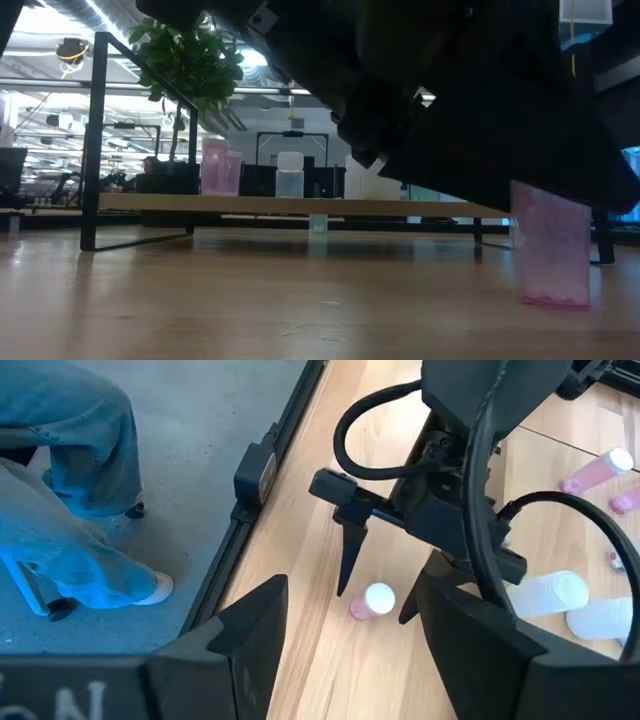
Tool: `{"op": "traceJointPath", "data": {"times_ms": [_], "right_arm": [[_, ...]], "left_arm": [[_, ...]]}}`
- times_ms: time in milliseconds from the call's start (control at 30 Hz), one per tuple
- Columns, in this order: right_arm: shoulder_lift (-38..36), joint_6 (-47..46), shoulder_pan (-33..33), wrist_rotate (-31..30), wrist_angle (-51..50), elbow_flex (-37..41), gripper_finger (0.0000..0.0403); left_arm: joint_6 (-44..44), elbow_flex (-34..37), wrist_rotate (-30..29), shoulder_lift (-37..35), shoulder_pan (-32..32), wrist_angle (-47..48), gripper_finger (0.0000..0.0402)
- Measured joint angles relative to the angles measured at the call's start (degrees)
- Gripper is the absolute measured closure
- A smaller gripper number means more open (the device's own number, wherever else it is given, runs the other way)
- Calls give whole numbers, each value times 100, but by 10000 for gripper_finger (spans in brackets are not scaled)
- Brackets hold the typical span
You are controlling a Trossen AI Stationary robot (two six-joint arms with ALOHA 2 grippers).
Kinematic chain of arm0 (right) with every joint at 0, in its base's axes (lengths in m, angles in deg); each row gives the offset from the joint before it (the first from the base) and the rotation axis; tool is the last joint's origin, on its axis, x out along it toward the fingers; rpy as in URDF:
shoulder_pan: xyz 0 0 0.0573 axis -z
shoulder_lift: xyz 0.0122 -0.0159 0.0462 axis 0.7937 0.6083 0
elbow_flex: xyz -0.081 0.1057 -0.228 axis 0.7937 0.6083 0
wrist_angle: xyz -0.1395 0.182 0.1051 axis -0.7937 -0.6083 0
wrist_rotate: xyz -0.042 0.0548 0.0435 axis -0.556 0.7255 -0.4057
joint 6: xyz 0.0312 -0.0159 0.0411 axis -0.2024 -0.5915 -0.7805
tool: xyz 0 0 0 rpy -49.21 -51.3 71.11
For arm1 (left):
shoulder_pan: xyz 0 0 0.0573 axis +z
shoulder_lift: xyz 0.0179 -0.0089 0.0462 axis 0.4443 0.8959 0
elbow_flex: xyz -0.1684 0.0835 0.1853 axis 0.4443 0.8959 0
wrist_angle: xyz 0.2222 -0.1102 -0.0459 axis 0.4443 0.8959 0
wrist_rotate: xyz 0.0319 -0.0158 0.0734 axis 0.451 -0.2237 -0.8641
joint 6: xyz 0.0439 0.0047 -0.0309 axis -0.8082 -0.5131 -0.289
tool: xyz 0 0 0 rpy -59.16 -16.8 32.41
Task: Pick and place medicine bottles onto shelf by color
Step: Put the pink pill bottle on the shelf aligned with the other pink pill bottles
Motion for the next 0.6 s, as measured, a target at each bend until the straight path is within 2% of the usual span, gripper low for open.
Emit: {"op": "traceJointPath", "data": {"times_ms": [333, 600], "right_arm": [[0, -2, 0, 0, 0, 0, 177], [0, -2, 0, 0, -2, 0, 177]], "left_arm": [[17, 0, -2, 0, 15, 61, 113], [340, 0, -68, 0, 11, 83, 140]]}}
